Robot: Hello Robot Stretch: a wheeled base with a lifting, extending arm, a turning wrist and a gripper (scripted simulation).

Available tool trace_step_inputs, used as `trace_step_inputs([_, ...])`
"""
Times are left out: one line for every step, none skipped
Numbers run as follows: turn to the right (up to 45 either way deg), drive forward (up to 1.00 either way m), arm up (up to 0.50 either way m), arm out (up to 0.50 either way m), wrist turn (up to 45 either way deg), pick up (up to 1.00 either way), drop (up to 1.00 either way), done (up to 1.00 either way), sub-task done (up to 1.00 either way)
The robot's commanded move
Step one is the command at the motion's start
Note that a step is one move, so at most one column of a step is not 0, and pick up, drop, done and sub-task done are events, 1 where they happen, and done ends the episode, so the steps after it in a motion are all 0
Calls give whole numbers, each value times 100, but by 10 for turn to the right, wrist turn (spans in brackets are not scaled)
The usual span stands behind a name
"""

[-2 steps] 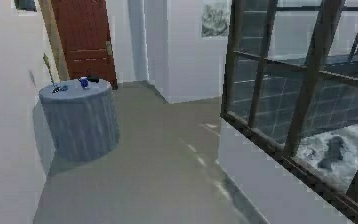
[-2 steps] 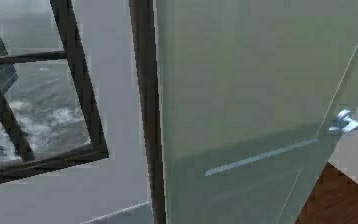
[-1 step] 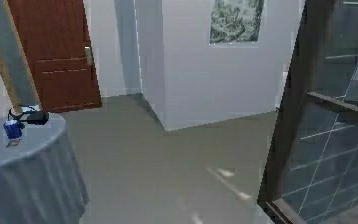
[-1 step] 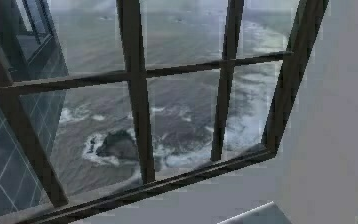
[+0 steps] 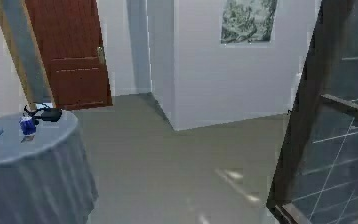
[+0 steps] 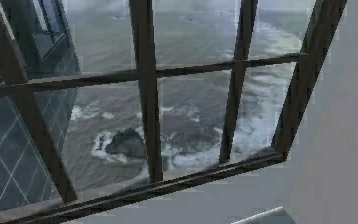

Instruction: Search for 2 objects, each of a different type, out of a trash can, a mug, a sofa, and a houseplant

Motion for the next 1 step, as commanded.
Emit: trace_step_inputs([0,90,0,0,0,0,0,0,0])
